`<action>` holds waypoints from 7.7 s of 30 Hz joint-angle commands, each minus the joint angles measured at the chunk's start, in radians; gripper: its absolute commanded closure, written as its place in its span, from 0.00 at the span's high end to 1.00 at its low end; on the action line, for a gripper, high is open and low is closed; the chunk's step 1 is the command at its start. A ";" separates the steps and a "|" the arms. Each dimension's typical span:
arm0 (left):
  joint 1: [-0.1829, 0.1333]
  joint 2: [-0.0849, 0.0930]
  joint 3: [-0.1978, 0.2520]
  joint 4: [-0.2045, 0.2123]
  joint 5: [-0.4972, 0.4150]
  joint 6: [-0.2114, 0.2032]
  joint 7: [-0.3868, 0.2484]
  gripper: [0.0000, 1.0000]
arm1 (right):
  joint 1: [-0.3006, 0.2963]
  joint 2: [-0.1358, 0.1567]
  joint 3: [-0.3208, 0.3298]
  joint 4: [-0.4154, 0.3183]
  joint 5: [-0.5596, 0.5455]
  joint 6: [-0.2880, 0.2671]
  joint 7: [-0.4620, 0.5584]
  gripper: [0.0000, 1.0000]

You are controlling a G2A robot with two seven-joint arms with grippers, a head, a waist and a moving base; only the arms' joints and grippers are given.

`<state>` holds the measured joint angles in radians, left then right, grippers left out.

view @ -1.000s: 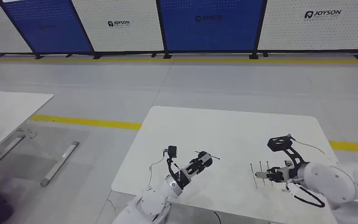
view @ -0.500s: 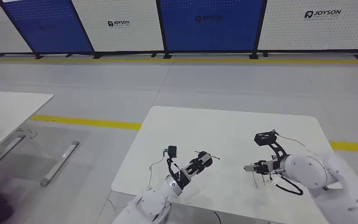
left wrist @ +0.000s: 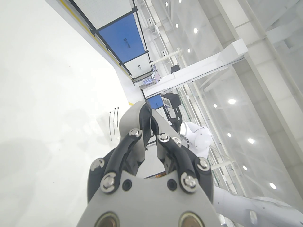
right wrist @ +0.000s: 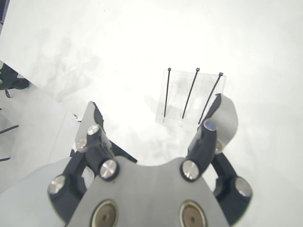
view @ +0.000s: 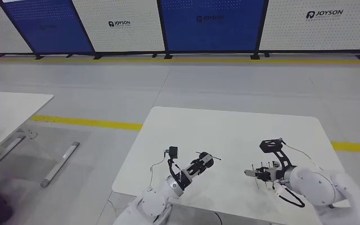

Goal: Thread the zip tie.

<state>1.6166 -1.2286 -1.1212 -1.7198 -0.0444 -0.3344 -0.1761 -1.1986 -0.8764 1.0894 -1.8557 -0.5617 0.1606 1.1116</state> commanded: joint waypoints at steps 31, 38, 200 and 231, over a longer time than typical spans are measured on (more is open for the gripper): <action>0.000 0.000 0.000 0.000 0.000 0.000 0.000 0.00 | 0.099 0.005 0.023 0.004 -0.029 0.052 0.259 1.00; 0.000 0.000 0.000 0.000 0.000 0.000 0.000 0.00 | 0.093 -0.001 -0.021 0.025 -0.138 0.116 0.243 1.00; 0.000 0.000 0.000 0.000 0.000 0.000 0.000 0.00 | -0.207 -0.090 0.157 -0.174 0.132 0.101 -0.474 0.00; 0.000 0.000 0.000 0.000 0.000 0.000 0.000 0.00 | -0.243 -0.139 0.017 -0.184 0.088 0.170 -0.891 0.00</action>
<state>1.6166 -1.2286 -1.1212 -1.7198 -0.0444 -0.3344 -0.1761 -1.4415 -1.0153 1.1060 -2.0394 -0.4739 0.3301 0.2202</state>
